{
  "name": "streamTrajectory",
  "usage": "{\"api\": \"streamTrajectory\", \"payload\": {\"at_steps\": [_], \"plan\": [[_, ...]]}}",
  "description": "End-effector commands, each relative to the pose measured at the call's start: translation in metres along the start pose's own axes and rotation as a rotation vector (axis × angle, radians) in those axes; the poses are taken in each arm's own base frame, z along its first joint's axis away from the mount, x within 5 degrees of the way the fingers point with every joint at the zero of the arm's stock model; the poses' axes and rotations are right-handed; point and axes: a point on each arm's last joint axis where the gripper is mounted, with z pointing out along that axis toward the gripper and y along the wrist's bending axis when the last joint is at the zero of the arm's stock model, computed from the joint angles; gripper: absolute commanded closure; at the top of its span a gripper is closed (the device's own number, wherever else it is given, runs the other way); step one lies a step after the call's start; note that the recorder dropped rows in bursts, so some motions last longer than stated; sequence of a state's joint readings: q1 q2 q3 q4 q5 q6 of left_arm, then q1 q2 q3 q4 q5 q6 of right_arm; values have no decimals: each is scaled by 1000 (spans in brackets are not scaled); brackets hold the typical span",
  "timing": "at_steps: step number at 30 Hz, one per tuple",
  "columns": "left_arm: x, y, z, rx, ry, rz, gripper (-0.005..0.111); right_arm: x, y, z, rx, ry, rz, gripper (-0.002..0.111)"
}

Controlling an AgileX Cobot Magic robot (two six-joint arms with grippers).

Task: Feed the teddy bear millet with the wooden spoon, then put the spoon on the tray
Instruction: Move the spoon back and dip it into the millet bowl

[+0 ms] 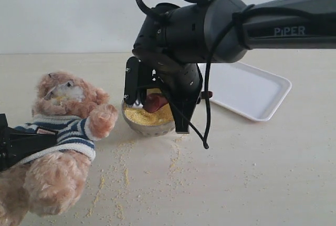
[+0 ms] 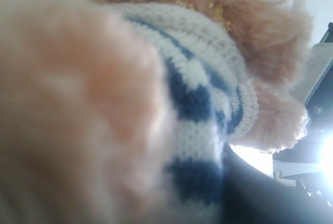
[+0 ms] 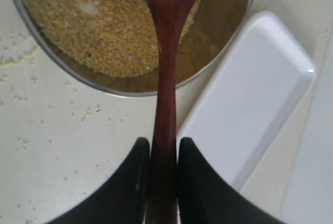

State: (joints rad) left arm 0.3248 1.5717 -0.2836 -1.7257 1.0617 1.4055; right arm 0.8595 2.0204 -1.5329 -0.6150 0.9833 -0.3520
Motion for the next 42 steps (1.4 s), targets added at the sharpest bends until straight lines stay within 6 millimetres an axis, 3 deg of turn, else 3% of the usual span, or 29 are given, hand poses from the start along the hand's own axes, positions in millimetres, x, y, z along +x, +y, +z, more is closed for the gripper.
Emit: {"api": "streamTrajectory", "payload": {"at_steps": [1, 13, 28, 42], "plan": [[-2, -3, 0, 31, -13, 3, 102, -3, 5, 0, -56, -25, 37, 108], [-2, -3, 0, 31, -13, 3, 102, -4, 7, 0, -84, -35, 200, 108], [-2, -3, 0, 32, -13, 3, 102, 5, 10, 0, -114, 66, 250, 108], [-2, -3, 0, 32, -13, 3, 102, 4, 7, -6, -102, 37, 333, 108]]}}
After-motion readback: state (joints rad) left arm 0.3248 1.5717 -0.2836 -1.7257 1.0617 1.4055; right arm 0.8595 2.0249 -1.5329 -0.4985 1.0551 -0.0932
